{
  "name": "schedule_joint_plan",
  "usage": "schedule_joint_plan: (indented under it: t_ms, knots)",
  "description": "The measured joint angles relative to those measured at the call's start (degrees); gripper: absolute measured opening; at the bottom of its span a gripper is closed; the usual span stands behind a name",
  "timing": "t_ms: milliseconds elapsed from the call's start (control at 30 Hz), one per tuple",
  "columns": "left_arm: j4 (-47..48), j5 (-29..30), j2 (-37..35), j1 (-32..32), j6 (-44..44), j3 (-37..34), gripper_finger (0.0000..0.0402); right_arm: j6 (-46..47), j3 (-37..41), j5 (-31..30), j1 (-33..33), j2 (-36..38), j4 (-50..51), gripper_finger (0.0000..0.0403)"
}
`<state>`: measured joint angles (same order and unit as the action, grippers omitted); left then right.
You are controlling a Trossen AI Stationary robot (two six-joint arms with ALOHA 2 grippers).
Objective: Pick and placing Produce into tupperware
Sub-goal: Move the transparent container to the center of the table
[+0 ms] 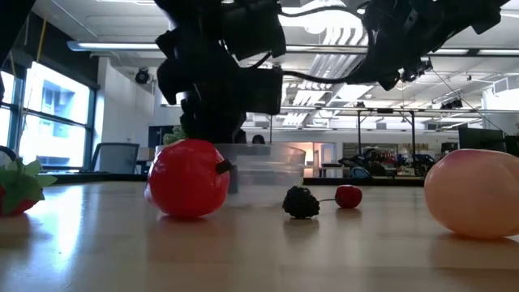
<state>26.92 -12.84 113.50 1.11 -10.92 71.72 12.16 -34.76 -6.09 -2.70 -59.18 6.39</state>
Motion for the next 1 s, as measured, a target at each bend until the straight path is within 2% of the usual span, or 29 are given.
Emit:
schedule_joint_plan:
  t_ms: [300, 600, 1000]
  knots:
    - [-5.7, 0.5, 0.0, -1.7, 0.4, 0.2, 0.0046, 0.9, 0.0, 0.0, 0.0, 0.0, 0.2, 0.0000]
    - [-6.3, 1.5, 0.1, -6.1, 2.3, 3.1, 0.0046, 0.9, 0.0, 0.0, 0.0, 0.0, 0.2, 0.0000]
    - [-6.3, 1.6, 0.1, -11.7, 3.7, 3.3, 0.0046, 0.9, 0.0, 0.0, 0.0, 0.0, 0.2, 0.0000]
